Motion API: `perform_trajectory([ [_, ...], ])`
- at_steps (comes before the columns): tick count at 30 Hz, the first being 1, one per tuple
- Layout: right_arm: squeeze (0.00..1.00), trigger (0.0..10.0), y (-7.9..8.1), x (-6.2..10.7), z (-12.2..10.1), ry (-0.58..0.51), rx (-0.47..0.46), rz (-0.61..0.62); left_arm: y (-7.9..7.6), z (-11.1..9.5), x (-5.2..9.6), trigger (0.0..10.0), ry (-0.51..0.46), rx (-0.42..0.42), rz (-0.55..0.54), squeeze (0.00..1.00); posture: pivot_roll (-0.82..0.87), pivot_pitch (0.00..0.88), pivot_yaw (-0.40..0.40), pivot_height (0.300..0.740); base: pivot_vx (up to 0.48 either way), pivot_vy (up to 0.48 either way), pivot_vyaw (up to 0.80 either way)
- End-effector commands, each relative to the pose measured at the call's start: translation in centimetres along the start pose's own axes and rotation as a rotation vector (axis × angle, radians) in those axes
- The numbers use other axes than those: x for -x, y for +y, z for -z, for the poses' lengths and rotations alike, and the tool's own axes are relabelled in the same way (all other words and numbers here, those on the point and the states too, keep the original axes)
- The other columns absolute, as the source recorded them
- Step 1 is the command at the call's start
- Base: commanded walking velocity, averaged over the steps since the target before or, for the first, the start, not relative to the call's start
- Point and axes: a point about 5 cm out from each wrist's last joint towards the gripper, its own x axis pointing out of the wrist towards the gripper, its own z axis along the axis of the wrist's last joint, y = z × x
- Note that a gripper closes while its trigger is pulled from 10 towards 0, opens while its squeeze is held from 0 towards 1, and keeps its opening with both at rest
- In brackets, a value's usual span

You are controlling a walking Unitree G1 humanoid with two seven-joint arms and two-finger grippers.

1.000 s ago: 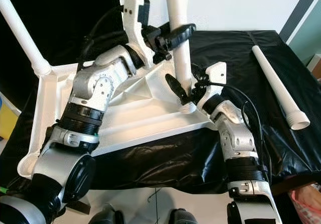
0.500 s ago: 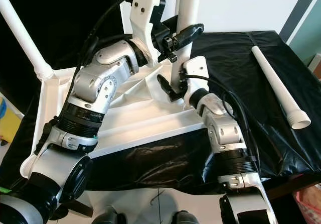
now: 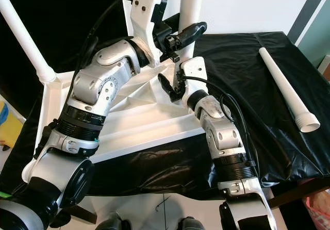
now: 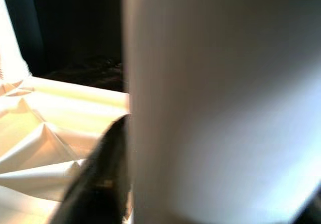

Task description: Building children table

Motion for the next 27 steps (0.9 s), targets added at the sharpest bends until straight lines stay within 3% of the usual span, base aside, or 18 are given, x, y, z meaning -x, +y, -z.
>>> perform_trajectory([
  [1, 0.00, 0.0, 0.8, -0.3, -0.2, 0.007, 0.006, -0.024, -2.1, -0.2, -1.1, 10.0, -0.019, 0.001, 0.108, 0.00, -0.08, 0.003, 0.030, 0.740, 0.000, 0.000, 0.00],
  [4, 0.00, 0.0, 0.6, -0.2, -0.1, 0.011, 0.003, -0.014, -2.1, -0.2, -1.1, 10.0, -0.019, 0.001, 0.108, 0.00, -0.08, 0.006, 0.029, 0.740, 0.000, 0.000, 0.00],
  [5, 0.00, 3.4, 0.4, -0.1, 0.0, 0.015, -0.001, -0.001, -2.2, -0.2, -1.1, 10.0, -0.020, 0.001, 0.108, 0.00, -0.08, 0.008, 0.030, 0.740, 0.000, 0.000, 0.00],
  [6, 0.00, 3.4, 0.4, -0.1, 0.0, 0.015, -0.001, -0.001, -2.2, -0.2, -1.1, 10.0, -0.020, 0.001, 0.108, 0.00, -0.08, 0.008, 0.030, 0.740, 0.000, 0.000, 0.00],
  [7, 0.00, 10.0, 0.3, 0.0, 0.1, 0.021, -0.008, 0.026, -2.3, -0.1, -1.0, 10.0, -0.020, 0.006, 0.117, 0.00, -0.08, 0.010, 0.030, 0.740, 0.000, 0.000, 0.00],
  [8, 0.00, 10.0, 0.3, 0.0, 0.1, 0.021, -0.008, 0.026, -2.3, -0.1, -1.0, 10.0, -0.020, 0.006, 0.117, 0.00, -0.08, 0.010, 0.030, 0.740, 0.000, 0.000, 0.00],
  [9, 0.00, 10.0, 0.2, 0.0, 0.2, 0.022, -0.009, 0.034, -2.3, 0.0, -1.0, 10.0, -0.019, 0.008, 0.121, 0.33, -0.08, 0.010, 0.030, 0.740, 0.000, 0.000, 0.00],
  [10, 0.00, 10.0, 0.2, 0.0, 0.2, 0.022, -0.009, 0.034, -2.3, 0.0, -1.0, 10.0, -0.019, 0.008, 0.121, 0.33, -0.08, 0.010, 0.030, 0.740, 0.000, 0.000, 0.00],
  [11, 0.00, 10.0, 0.1, 0.0, 0.2, 0.024, -0.016, 0.046, -2.4, 0.1, -0.9, 10.0, -0.023, 0.031, 0.127, 1.00, -0.08, 0.015, 0.031, 0.740, 0.000, 0.000, 0.00],
  [15, 0.00, 10.0, -0.3, 0.3, 0.3, 0.025, -0.051, 0.105, -2.2, 0.4, -0.6, 10.0, -0.030, 0.072, 0.110, 1.00, -0.08, 0.031, 0.032, 0.740, 0.000, 0.000, 0.00],
  [20, 0.00, 10.0, -1.0, 0.7, 0.5, 0.032, -0.084, 0.175, -1.5, 0.4, -0.2, 10.0, -0.043, 0.059, 0.039, 1.00, -0.08, 0.038, 0.031, 0.740, 0.000, 0.000, 0.00],
  [21, 0.00, 10.0, -1.3, 0.8, 0.6, 0.032, -0.091, 0.195, -1.2, 0.3, -0.1, 10.0, -0.053, 0.060, 0.007, 0.00, -0.08, 0.052, 0.025, 0.740, 0.000, 0.000, 0.00],
  [27, 0.00, 10.0, -2.9, 1.5, 1.1, 0.044, -0.113, 0.319, 0.4, 1.0, 1.1, 10.0, -0.068, 0.090, -0.140, 0.00, -0.08, 0.068, 0.021, 0.740, 0.000, 0.000, 0.00],
])
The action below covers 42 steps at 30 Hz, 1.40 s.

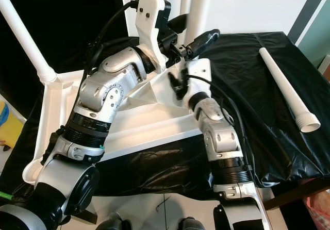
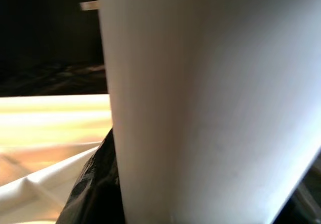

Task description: Building children table

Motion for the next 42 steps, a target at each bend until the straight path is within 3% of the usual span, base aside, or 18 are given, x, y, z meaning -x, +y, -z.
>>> perform_trajectory([
  [1, 0.00, 10.0, -0.8, 0.2, 0.4, 0.016, -0.009, 0.046, 0.9, 0.4, 0.7, 10.0, -0.011, 0.009, -0.114, 0.00, -0.08, 0.068, 0.021, 0.740, 0.000, 0.000, 0.00],
  [4, 0.00, 10.0, -2.2, 0.6, 0.6, 0.022, -0.017, 0.135, 1.4, 1.4, 1.9, 10.0, 0.010, 0.014, -0.173, 0.00, -0.08, 0.089, 0.021, 0.740, 0.000, 0.000, 0.00],
  [6, 0.00, 10.0, -2.2, 0.6, 0.6, 0.022, -0.017, 0.135, 1.4, 1.4, 1.9, 10.0, 0.010, 0.014, -0.173, 0.00, -0.08, 0.089, 0.021, 0.740, 0.000, 0.000, 0.00],
  [7, 0.00, 10.0, -3.3, 0.9, 0.7, 0.020, -0.023, 0.193, 1.4, 2.4, 2.7, 10.0, 0.044, 0.017, -0.194, 0.00, -0.08, 0.099, 0.024, 0.740, 0.000, 0.000, 0.00],
  [11, 0.00, 10.0, -3.6, 1.0, 0.7, 0.017, -0.023, 0.211, 1.4, 2.7, 2.9, 10.0, 0.054, 0.021, -0.200, 0.00, -0.08, 0.099, 0.024, 0.740, 0.000, 0.000, 0.00],
  [17, 0.00, 10.0, -5.1, 1.5, 0.4, -0.001, -0.019, 0.285, 1.0, 7.0, 4.6, 10.0, 0.205, 0.001, -0.213, 0.00, -0.08, 0.110, 0.034, 0.740, 0.000, 0.000, 0.00],
  [20, 0.00, 10.0, -5.3, 1.6, 0.4, -0.002, -0.011, 0.302, 0.7, 8.0, 4.9, 10.0, 0.240, 0.002, -0.207, 0.00, -0.09, 0.110, 0.036, 0.740, 0.000, 0.000, 0.00],
  [29, 0.00, 10.0, -5.8, 1.6, 0.2, -0.006, -0.007, 0.329, -2.2, 13.6, 5.6, 10.0, 0.452, -0.047, -0.128, 0.00, -0.09, 0.109, 0.039, 0.740, 0.000, 0.000, 0.00],
  [36, 0.00, 10.0, -5.8, 1.6, 0.2, -0.007, -0.004, 0.332, -3.2, 14.8, 5.7, 10.0, 0.484, -0.059, -0.079, 0.00, -0.09, 0.109, 0.039, 0.740, 0.000, 0.000, 0.00],
  [38, 0.00, 10.0, -5.7, 1.5, 0.2, -0.006, -0.004, 0.330, -4.9, 15.7, 5.8, 10.0, 0.516, -0.045, 0.025, 0.00, -0.09, 0.110, 0.036, 0.740, 0.000, 0.000, 0.00],
  [41, 0.00, 10.0, -5.7, 1.4, 0.2, -0.005, -0.004, 0.328, -5.9, 16.3, 5.8, 10.0, 0.537, -0.036, 0.073, 0.00, -0.09, 0.110, 0.037, 0.740, 0.000, 0.000, 0.00],
  [42, 0.00, 10.0, -5.6, 1.4, 0.2, -0.005, -0.005, 0.325, -7.0, 17.1, 5.7, 10.0, 0.559, -0.014, 0.119, 0.00, -0.09, 0.110, 0.038, 0.740, 0.000, 0.000, 0.00],
])
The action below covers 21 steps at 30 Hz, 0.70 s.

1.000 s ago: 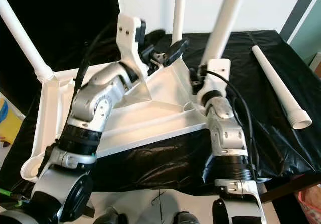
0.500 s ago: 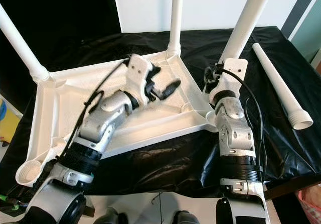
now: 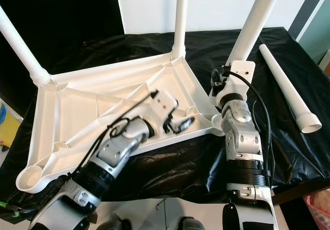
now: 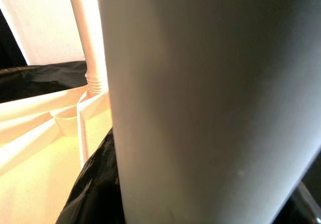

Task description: Building children table

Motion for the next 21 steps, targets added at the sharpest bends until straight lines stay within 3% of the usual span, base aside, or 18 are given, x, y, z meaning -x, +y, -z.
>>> perform_trajectory([
  [1, 0.00, 10.0, 0.1, -0.1, -0.2, -0.013, 0.004, 0.003, -1.6, 0.7, -0.4, 10.0, 0.037, -0.008, 0.150, 0.00, -0.09, 0.110, 0.038, 0.740, 0.000, 0.000, 0.00],
  [8, 0.00, 10.0, 0.2, 0.0, -0.1, -0.009, 0.002, 0.003, -2.5, 2.2, -0.9, 10.0, 0.110, -0.073, 0.184, 0.00, -0.09, 0.111, 0.041, 0.740, 0.000, 0.000, 0.00],
  [11, 0.00, 10.0, 0.2, 0.0, -0.1, -0.010, 0.001, 0.006, -1.2, 2.3, -1.4, 10.0, 0.145, -0.016, 0.076, 0.00, -0.09, 0.110, 0.045, 0.740, 0.000, 0.000, 0.00],
  [15, 0.00, 10.0, 0.1, 0.0, -0.1, -0.009, 0.003, 0.009, -0.5, 2.5, -1.3, 10.0, 0.165, -0.019, 0.046, 0.00, -0.09, 0.111, 0.044, 0.740, 0.000, 0.000, 0.00],
  [16, 0.00, 10.0, 0.1, 0.0, -0.1, -0.009, 0.004, 0.009, -0.3, 2.7, -1.3, 6.4, 0.177, -0.025, 0.034, 0.00, -0.09, 0.110, 0.044, 0.740, 0.000, 0.000, 0.00],
  [17, 0.00, 10.0, 0.1, 0.0, -0.1, -0.009, 0.004, 0.009, -0.3, 2.7, -1.3, 6.4, 0.177, -0.025, 0.034, 0.00, -0.09, 0.110, 0.044, 0.740, 0.000, 0.000, 0.00],
  [18, 0.00, 10.0, 0.1, 0.0, -0.1, -0.009, 0.004, 0.009, -0.1, 2.8, -1.2, 4.0, 0.187, -0.021, 0.026, 0.00, -0.09, 0.111, 0.045, 0.740, 0.000, 0.000, 0.00],
  [19, 0.00, 10.0, 0.1, 0.0, -0.1, -0.009, 0.005, 0.008, 0.0, 3.0, -1.2, 0.0, 0.198, -0.021, 0.018, 0.00, -0.09, 0.110, 0.045, 0.740, 0.000, 0.000, 0.00],
  [21, 0.00, 10.0, 0.1, -0.1, -0.1, -0.009, 0.006, 0.009, 0.1, 3.2, -1.0, 0.0, 0.203, -0.035, 0.023, 0.00, -0.09, 0.112, 0.046, 0.740, 0.000, 0.000, 0.00],
])
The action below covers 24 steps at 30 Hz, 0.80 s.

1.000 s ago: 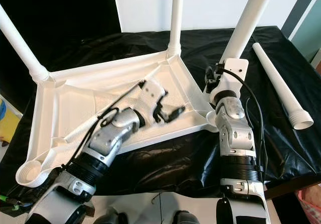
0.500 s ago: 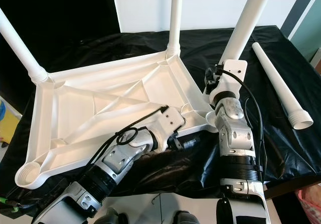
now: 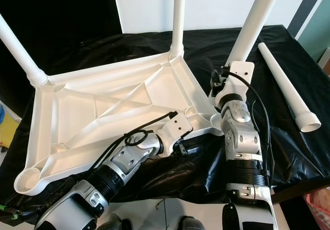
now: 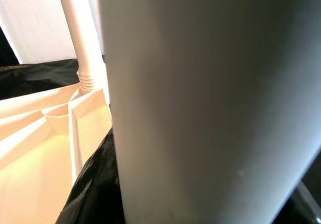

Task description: Building children table

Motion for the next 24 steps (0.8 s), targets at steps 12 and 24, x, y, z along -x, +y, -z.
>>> perform_trajectory([
  [12, 0.00, 10.0, 0.2, -0.1, -0.1, -0.007, 0.006, -0.005, 1.1, 1.5, 1.7, 0.0, 0.055, -0.074, -0.066, 0.00, -0.09, 0.114, 0.048, 0.740, 0.000, 0.000, 0.00],
  [24, 0.00, 10.0, 0.3, 0.2, 0.3, 0.002, 0.007, -0.008, 2.6, 3.3, 7.5, 0.0, 0.093, -0.102, -0.017, 0.00, -0.08, 0.113, 0.051, 0.740, 0.000, 0.000, 0.00],
])
